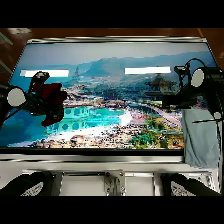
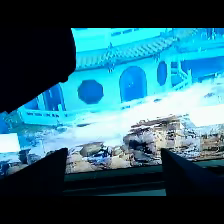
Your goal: Fold the shirts.
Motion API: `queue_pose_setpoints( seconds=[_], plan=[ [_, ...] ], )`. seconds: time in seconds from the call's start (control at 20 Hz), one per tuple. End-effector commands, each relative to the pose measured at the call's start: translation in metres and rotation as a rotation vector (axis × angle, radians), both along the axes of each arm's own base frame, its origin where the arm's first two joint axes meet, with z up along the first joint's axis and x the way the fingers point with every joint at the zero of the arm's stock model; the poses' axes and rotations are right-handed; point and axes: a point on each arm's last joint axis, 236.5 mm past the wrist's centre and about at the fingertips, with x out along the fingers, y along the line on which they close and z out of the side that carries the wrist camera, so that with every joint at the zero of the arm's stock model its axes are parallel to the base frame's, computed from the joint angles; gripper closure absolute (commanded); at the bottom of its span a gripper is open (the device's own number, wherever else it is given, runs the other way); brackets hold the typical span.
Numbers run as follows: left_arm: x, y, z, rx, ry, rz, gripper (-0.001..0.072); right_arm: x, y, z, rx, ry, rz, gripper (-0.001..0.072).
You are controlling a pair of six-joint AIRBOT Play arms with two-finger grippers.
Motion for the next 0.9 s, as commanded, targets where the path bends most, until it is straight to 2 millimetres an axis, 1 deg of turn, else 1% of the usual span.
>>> queue_pose_setpoints(
  seconds=[0.0, 0.55, 0.7, 0.75, 0.85],
  plan=[
    [0.000, 0.000, 0.000, 0.000, -0.001, 0.000, -0.0001, 0.000, 0.000, 0.000, 0.000, 0.000, 0.001, 0.0029],
    [0.000, 0.000, 0.000, 0.000, -0.001, 0.000, -0.0001, 0.000, 0.001, 0.000, 0.001, -0.001, 0.000, 0.0029],
    [0.000, 0.000, 0.000, 0.000, -0.001, 0.000, -0.0001, 0.023, 0.004, 0.005, 0.015, -0.099, 0.001, 0.0029],
    [0.008, -0.002, 0.002, -0.009, -0.033, -0.001, -0.0001, 0.028, 0.004, 0.007, 0.016, -0.123, 0.001, 0.0029],
    [0.032, -0.010, 0.009, -0.039, -0.135, -0.006, 0.0000, 0.034, 0.004, 0.008, 0.017, -0.146, 0.001, 0.0029]
  ],
)
